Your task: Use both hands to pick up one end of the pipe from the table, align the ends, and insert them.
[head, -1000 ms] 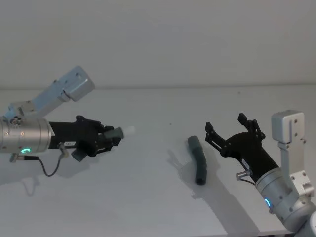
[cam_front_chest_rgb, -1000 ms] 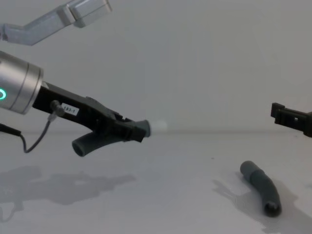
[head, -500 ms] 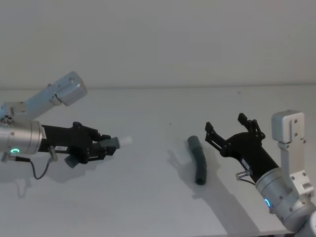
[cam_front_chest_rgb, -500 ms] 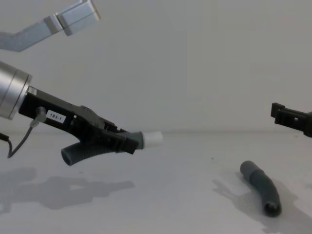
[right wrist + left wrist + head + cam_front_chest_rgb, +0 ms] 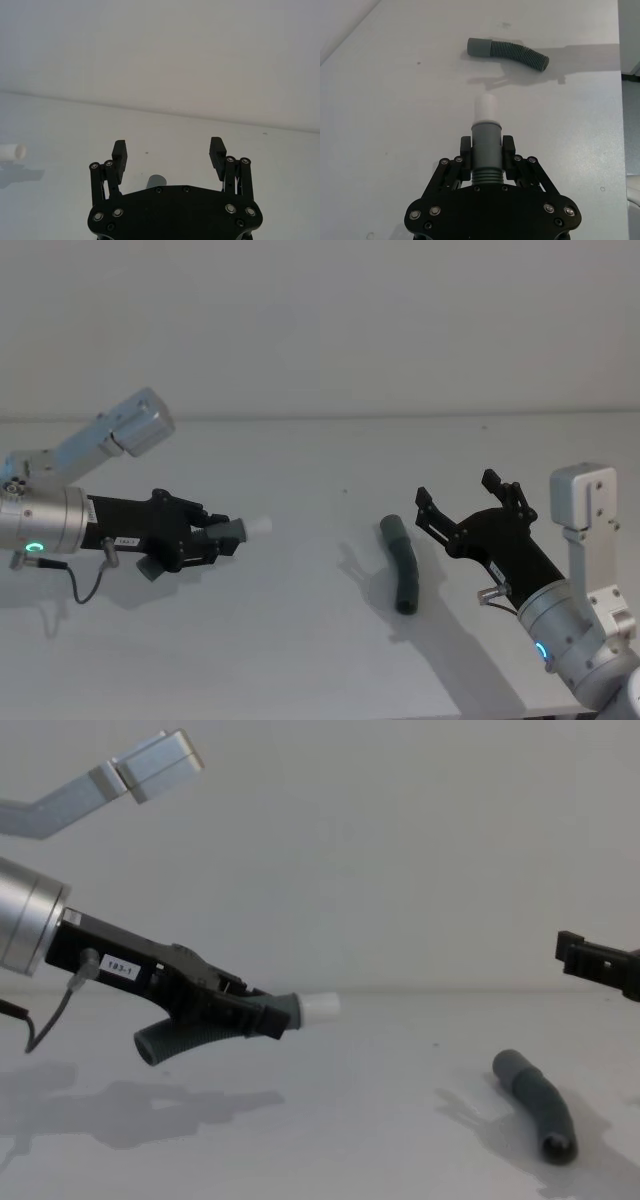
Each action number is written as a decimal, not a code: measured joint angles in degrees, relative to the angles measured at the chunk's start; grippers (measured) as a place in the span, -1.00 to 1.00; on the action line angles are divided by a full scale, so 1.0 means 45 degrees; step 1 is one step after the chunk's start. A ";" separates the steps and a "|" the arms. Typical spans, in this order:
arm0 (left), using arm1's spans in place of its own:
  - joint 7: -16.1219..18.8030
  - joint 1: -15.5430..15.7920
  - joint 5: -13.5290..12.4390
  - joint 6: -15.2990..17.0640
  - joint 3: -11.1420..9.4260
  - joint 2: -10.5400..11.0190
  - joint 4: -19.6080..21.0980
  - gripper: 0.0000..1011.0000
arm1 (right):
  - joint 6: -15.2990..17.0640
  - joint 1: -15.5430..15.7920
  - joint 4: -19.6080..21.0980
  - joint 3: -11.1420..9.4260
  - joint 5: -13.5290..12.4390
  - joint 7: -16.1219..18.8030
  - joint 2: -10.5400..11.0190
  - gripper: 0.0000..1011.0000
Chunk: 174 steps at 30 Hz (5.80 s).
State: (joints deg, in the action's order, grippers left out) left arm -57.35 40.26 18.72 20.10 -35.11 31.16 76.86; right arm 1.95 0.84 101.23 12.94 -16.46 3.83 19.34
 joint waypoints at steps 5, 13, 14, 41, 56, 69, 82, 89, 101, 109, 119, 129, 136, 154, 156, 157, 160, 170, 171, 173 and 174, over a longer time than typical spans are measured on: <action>-0.0036 0.0058 0.0061 -0.0164 -0.0055 -0.0084 -0.0171 -0.35 | 0.0000 0.0000 -0.0001 0.0000 0.0001 0.0000 0.0000 0.98; -0.0064 0.0113 0.0118 -0.0322 -0.0109 -0.0163 -0.0341 -0.35 | 0.0250 0.0004 0.0089 -0.0002 -0.0001 -0.0008 -0.0040 0.98; -0.0070 0.0118 0.0128 -0.0346 -0.0118 -0.0174 -0.0365 -0.35 | 0.0411 0.0004 0.0140 -0.0002 -0.0005 -0.0027 -0.0054 0.98; -0.0101 0.0166 0.0186 -0.0500 -0.0173 -0.0244 -0.0511 -0.35 | 0.4579 -0.0627 0.0232 0.0747 0.0335 -0.0817 -0.0506 0.98; -0.0100 0.0172 0.0187 -0.0515 -0.0174 -0.0254 -0.0528 -0.35 | 0.5378 -0.1390 -0.0609 0.1234 0.0921 -0.0735 -0.0519 0.98; -0.0100 0.0171 0.0185 -0.0515 -0.0173 -0.0254 -0.0529 -0.35 | 0.6028 -0.1819 -0.1049 0.1262 0.1086 -0.0699 -0.0698 0.98; -0.0100 0.0170 0.0186 -0.0514 -0.0173 -0.0254 -0.0529 -0.35 | 0.6856 -0.2061 -0.1227 0.1095 0.1088 -0.0711 -0.0968 0.98; -0.0100 0.0170 0.0185 -0.0515 -0.0173 -0.0253 -0.0528 -0.35 | 0.7288 -0.2213 -0.1271 0.1022 0.1070 -0.0709 -0.1096 0.98; -0.0100 0.0170 0.0186 -0.0514 -0.0173 -0.0254 -0.0528 -0.35 | 0.7900 -0.2358 -0.1207 0.1030 0.1063 -0.0607 -0.1244 0.98; -0.0099 0.0170 0.0186 -0.0514 -0.0172 -0.0254 -0.0527 -0.35 | 0.8199 -0.2404 -0.1204 0.1053 0.1111 -0.0566 -0.1362 0.95; -0.0099 0.0171 0.0186 -0.0514 -0.0174 -0.0254 -0.0527 -0.35 | 0.8310 -0.2517 -0.1402 0.1075 0.1255 -0.0557 -0.1502 0.43; -0.0099 0.0171 0.0186 -0.0514 -0.0173 -0.0254 -0.0528 -0.35 | 0.8336 -0.2477 -0.1452 0.1099 0.1348 -0.0406 -0.1471 -0.21; -0.0100 0.0170 0.0186 -0.0514 -0.0173 -0.0254 -0.0527 -0.35 | 0.8379 -0.2399 -0.1420 0.1065 0.1364 -0.0288 -0.1471 -0.55; -0.0099 0.0170 0.0186 -0.0514 -0.0173 -0.0253 -0.0528 -0.35 | 0.6784 -0.2528 -0.1693 0.1067 0.1634 0.0565 -0.0966 -0.58; -0.0099 0.0170 0.0186 -0.0514 -0.0173 -0.0254 -0.0528 -0.35 | 0.6338 -0.2568 -0.1736 0.1094 0.1696 0.0798 -0.0826 -0.58; -0.0099 0.0171 0.0186 -0.0514 -0.0172 -0.0253 -0.0527 -0.35 | 0.6040 -0.2600 -0.1770 0.1112 0.1742 0.0944 -0.0710 -0.58; -0.0099 0.0171 0.0186 -0.0514 -0.0173 -0.0254 -0.0527 -0.35 | 0.5552 -0.2648 -0.1816 0.1136 0.1807 0.1194 -0.0551 -0.58; -0.0099 0.0170 0.0185 -0.0514 -0.0173 -0.0253 -0.0528 -0.35 | 0.3307 -0.2903 -0.2077 0.1263 0.2064 0.2436 0.0248 -0.58; -0.0099 0.0171 0.0186 -0.0514 -0.0173 -0.0253 -0.0528 -0.35 | 0.2954 -0.2946 -0.2122 0.1284 0.2092 0.2641 0.0360 -0.58; -0.0099 0.0170 0.0186 -0.0514 -0.0172 -0.0254 -0.0528 -0.35 | 0.2554 -0.3003 -0.2168 0.1301 0.2122 0.2887 0.0475 -0.58; -0.0099 0.0171 0.0186 -0.0514 -0.0173 -0.0253 -0.0528 -0.35 | 0.2390 -0.3029 -0.2204 0.1316 0.2134 0.2991 0.0552 -0.58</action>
State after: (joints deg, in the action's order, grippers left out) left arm -57.80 41.03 19.56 17.78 -35.88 30.02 74.49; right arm 12.70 -12.79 91.31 18.86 -6.86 17.29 21.82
